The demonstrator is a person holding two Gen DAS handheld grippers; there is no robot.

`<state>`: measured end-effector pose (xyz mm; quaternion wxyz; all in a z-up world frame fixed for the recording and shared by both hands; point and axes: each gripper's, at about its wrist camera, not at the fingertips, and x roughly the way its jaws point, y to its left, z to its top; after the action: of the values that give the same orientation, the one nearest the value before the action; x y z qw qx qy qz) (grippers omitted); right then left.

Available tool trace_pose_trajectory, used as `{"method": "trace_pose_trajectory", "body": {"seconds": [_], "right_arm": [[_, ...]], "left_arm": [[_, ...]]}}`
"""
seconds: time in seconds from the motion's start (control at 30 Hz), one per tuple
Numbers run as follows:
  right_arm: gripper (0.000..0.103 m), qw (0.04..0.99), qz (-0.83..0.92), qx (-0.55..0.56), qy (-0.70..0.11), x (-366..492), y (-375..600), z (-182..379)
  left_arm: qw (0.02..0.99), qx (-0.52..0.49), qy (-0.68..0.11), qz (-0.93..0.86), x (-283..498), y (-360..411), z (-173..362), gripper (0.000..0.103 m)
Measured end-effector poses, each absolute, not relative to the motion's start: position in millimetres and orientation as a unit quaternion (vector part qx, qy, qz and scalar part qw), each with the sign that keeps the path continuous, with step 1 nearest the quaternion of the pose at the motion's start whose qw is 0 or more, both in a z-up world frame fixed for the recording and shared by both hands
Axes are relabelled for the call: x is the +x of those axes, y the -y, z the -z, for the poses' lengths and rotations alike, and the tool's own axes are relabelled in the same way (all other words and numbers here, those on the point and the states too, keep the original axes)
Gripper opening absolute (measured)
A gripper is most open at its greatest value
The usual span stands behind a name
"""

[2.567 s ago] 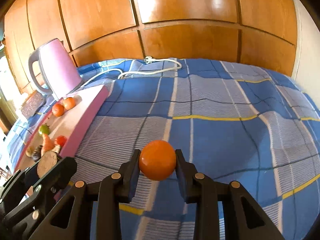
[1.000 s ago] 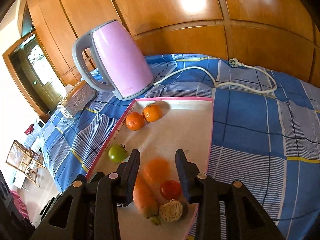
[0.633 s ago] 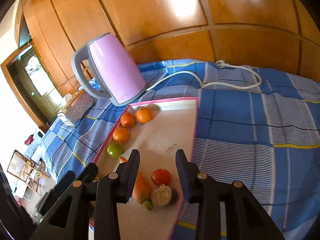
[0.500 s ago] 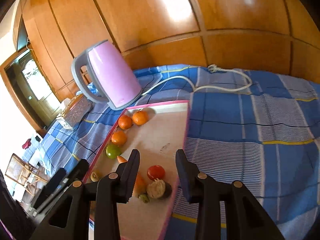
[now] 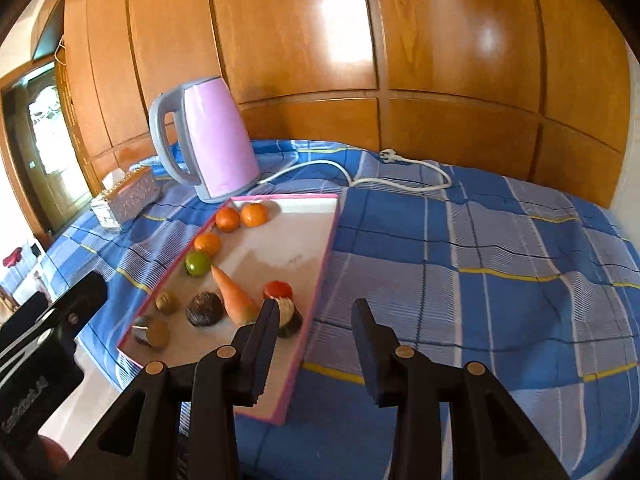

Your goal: Organize fruits

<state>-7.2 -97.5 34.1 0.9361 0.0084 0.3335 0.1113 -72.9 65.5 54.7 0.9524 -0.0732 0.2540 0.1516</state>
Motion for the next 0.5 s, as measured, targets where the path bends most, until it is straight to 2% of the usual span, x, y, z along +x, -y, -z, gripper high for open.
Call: {"method": "trace_pose_trajectory", "body": {"seconds": [0.5], "right_arm": [[0.039,0.941,-0.096,0.009,-0.325,-30,110,-29]], "left_arm": [[0.956,-0.051,-0.253,-0.136,-90,-43,-50,0.100]]}}
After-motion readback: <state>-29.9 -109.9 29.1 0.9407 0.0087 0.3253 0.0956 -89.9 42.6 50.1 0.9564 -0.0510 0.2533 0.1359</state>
